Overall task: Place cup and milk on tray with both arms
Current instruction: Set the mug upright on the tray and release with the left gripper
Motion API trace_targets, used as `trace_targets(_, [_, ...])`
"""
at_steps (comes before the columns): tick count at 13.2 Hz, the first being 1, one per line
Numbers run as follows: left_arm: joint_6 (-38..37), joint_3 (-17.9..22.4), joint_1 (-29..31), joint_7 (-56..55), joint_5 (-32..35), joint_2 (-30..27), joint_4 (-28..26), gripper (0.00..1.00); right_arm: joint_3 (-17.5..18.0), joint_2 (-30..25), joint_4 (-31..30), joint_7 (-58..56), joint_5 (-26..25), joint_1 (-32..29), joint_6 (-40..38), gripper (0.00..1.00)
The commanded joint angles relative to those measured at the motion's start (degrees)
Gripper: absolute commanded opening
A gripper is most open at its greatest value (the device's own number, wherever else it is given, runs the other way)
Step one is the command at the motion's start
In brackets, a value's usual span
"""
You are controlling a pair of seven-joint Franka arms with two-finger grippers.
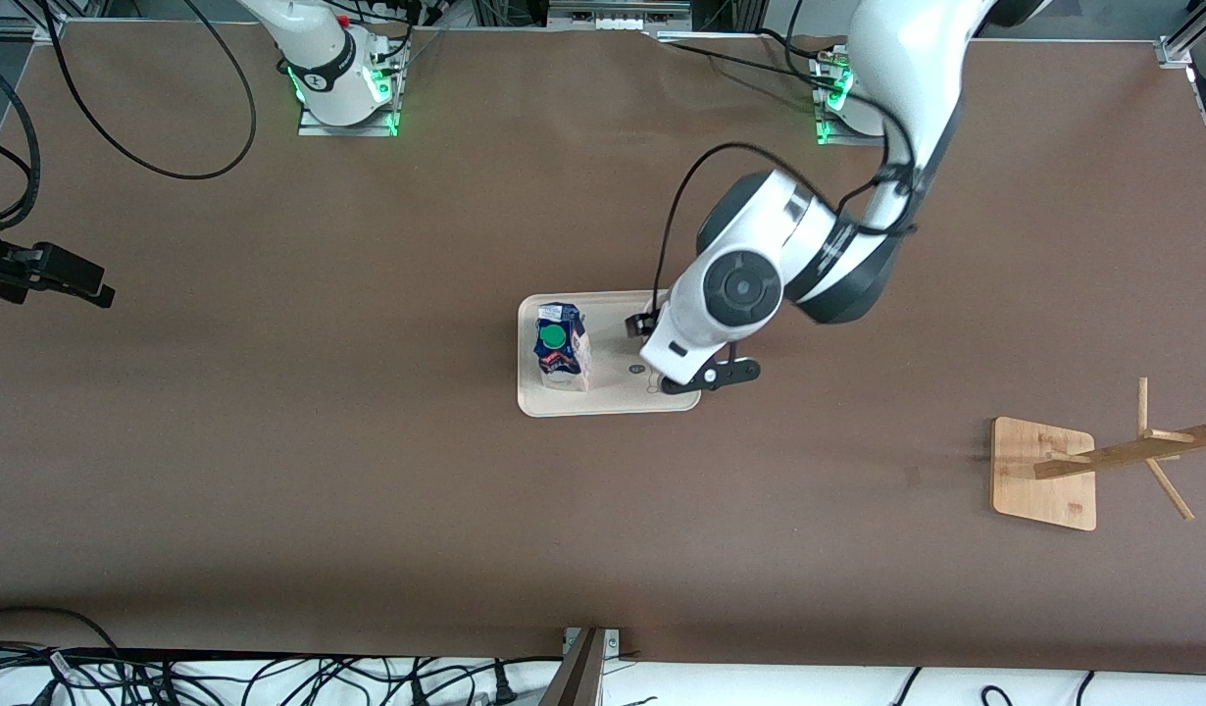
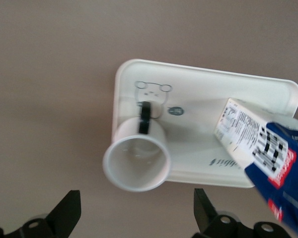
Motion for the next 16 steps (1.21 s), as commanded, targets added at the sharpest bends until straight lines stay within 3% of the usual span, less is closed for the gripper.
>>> trace_targets(1, [-6.71,0.6,0.97,8.96,5.2,-5.87,-2.01,1.0,1.76,-1.57,-1.44,0.75,-0.97,-0.79,-1.54,1.0])
trace_targets(4, [-13.4,0.52,6.59,23.55,7.85,-13.59,-2.01,1.0,2.03,-1.65,-1.44,0.32,-0.71,-0.79,-3.91,1.0])
trace_targets(8, [-18.61,0.95,13.8,33.24,7.25,-21.06,-2.97,1.0,3.88,-1.65,-1.35,0.14,-1.24,-0.79,-3.57,1.0])
trace_targets(10, [-14.69,2.1,18.0,33.87,7.07,-25.81,-6.9,1.0,3.97,-1.48,-1.35,0.23,-3.42,0.44,-3.13,1.0])
trace_targets(13, [-1.41,2.45,23.2,37.82,7.24,-33.73,-20.18,1.0,3.97,-1.04,-1.27,-0.64,-5.9,1.93,-3.13,1.0])
trace_targets(16, [-0.06,5.68,23.49,44.68,7.24,-35.67,-22.49,1.0,3.61,-0.86,-1.27,-4.68,-5.63,1.67,-3.04,1.0])
